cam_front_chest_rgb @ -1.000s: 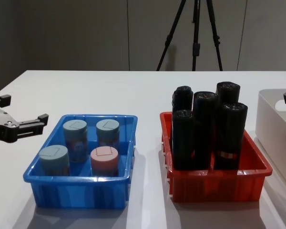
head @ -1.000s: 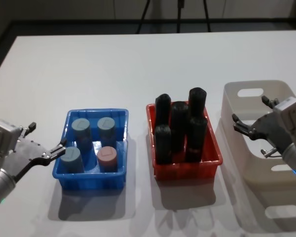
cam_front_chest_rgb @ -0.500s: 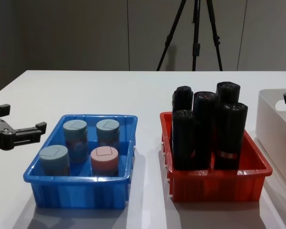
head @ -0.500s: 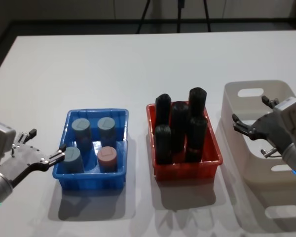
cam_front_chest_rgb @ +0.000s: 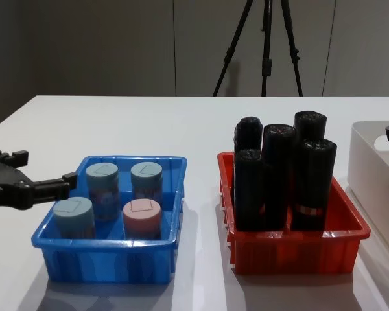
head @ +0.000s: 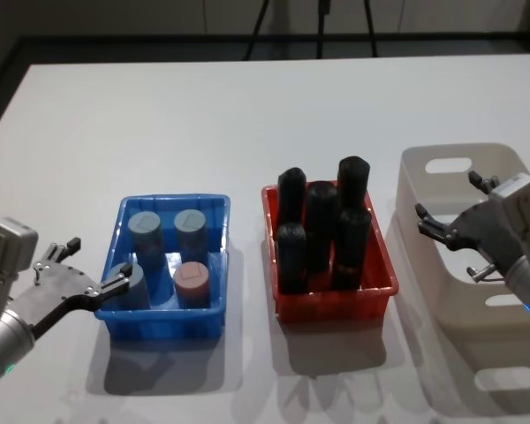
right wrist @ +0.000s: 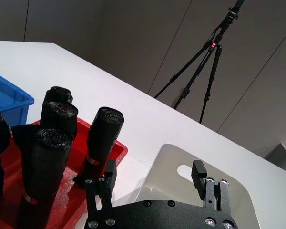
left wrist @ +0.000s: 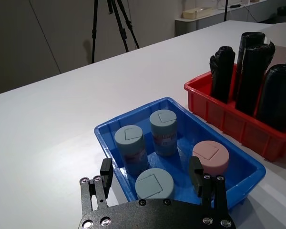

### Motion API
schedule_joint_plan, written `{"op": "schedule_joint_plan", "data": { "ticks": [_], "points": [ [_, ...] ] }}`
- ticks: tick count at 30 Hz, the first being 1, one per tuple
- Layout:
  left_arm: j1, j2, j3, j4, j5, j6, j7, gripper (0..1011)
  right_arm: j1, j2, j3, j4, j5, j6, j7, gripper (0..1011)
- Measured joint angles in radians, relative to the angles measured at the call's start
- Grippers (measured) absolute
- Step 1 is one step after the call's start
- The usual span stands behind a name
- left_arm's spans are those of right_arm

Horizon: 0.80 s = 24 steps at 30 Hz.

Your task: Pick the cotton swabs from the blue box and place them into the white box.

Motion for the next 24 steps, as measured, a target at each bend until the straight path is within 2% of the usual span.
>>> {"op": "schedule_joint_plan", "data": {
  "ticks": [8, 15, 24],
  "points": [
    [-0.002, -0.016, 0.000, -0.002, 0.024, 0.036, -0.005, 1002, 0.000, 0.000, 0.000, 0.000, 0.000, 0.000, 0.000, 1001],
    [-0.018, -0.042, -0.001, 0.011, 0.044, 0.089, 0.005, 1001, 0.000, 0.000, 0.000, 0.000, 0.000, 0.000, 0.000, 1001],
    [-0.030, -0.063, -0.005, 0.024, 0.065, 0.124, -0.004, 1001, 0.000, 0.000, 0.000, 0.000, 0.000, 0.000, 0.000, 1001]
  ]
}}
